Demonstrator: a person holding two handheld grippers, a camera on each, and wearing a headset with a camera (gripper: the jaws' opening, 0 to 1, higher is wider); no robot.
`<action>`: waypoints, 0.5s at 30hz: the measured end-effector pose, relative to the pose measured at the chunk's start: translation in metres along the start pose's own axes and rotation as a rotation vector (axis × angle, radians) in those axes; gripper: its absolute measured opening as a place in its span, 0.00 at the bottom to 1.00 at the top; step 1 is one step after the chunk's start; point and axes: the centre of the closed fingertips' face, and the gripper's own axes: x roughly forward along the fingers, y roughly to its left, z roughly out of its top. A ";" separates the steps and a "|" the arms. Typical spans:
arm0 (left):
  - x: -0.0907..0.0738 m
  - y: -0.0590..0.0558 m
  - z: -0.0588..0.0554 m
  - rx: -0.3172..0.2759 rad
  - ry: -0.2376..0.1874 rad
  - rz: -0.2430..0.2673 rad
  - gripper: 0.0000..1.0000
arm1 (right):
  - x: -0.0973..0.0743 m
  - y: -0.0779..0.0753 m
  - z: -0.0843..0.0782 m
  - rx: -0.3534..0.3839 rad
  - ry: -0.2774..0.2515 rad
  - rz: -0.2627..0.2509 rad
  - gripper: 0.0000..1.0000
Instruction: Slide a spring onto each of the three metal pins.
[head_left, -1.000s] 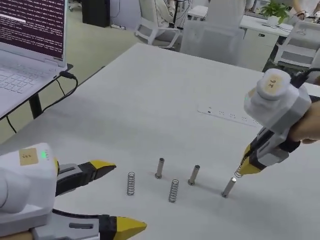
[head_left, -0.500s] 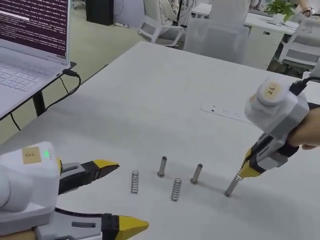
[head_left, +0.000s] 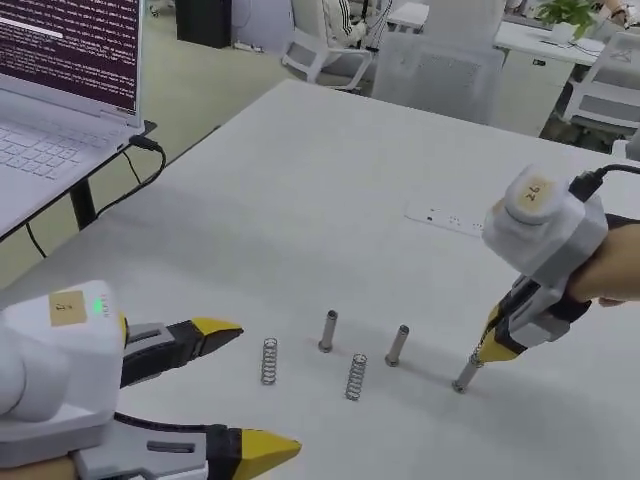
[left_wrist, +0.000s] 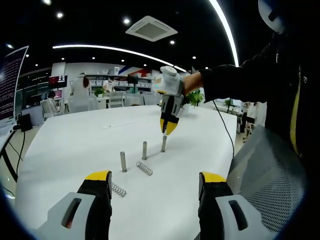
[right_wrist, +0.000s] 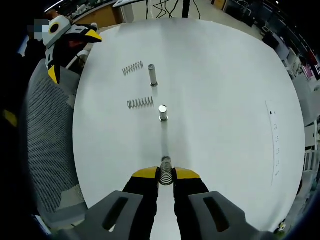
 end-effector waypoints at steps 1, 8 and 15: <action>0.000 0.000 0.000 0.001 0.000 -0.001 0.67 | 0.002 0.000 0.000 0.002 0.000 0.002 0.08; 0.002 -0.002 0.001 0.004 0.003 -0.005 0.67 | 0.015 0.001 -0.002 -0.005 0.019 -0.004 0.09; 0.003 -0.004 0.001 0.004 0.006 -0.006 0.66 | 0.032 0.000 -0.009 -0.009 0.042 -0.019 0.09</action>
